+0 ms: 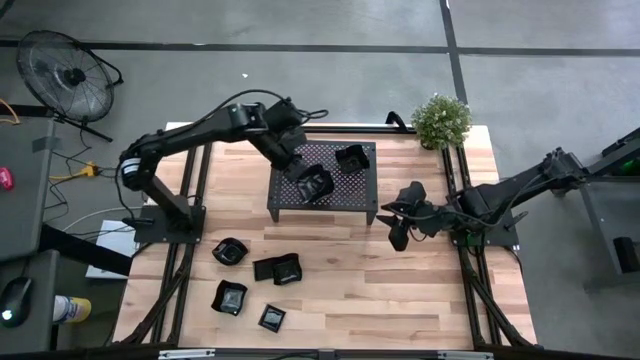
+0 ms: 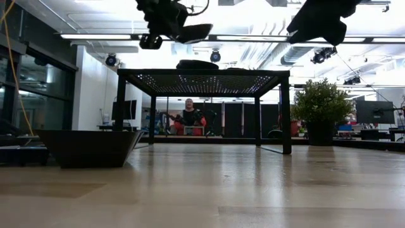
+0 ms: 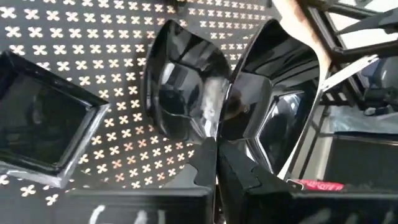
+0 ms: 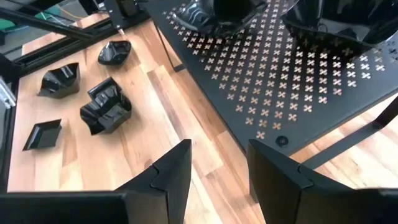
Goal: Pick & Place Mini shaped plates
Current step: Stack the black leaf-shaped plate on top of the black leaf-shaped plates on the shelf
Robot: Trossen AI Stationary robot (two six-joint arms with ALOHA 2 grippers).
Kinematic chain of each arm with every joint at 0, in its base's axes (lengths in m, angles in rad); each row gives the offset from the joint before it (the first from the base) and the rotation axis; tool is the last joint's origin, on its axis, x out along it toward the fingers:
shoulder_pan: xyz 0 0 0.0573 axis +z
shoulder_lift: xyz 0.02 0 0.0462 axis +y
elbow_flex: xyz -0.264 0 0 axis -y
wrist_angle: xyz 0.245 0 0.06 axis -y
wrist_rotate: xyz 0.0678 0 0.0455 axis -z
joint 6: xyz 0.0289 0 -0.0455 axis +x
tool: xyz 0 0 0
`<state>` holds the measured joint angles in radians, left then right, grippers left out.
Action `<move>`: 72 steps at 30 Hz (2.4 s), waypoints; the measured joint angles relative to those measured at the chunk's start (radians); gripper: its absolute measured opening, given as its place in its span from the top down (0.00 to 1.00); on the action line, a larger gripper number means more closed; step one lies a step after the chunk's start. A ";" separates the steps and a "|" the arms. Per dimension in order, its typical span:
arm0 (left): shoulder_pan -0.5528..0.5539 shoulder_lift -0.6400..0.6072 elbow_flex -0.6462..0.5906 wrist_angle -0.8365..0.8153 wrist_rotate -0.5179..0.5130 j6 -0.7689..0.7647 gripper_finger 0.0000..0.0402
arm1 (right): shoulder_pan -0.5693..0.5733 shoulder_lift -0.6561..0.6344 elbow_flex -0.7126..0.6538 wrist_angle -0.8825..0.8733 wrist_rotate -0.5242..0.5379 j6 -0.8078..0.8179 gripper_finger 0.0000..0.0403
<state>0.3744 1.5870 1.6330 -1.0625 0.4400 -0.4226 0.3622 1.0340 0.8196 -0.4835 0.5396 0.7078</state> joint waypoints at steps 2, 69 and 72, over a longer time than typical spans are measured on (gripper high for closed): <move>0.015 0.023 0.027 -0.050 -0.003 0.010 1.00 | 0.000 0.000 0.000 -0.001 -0.003 0.000 0.63; 0.037 0.198 0.128 -0.115 -0.077 0.078 1.00 | -0.002 0.000 0.000 0.003 0.007 -0.032 0.65; 0.037 0.198 0.128 -0.115 -0.076 0.078 1.00 | -0.002 0.000 0.000 0.003 0.006 -0.032 0.65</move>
<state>0.4118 1.7851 1.7615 -1.1774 0.3645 -0.3449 0.3603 1.0340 0.8196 -0.4808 0.5456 0.6761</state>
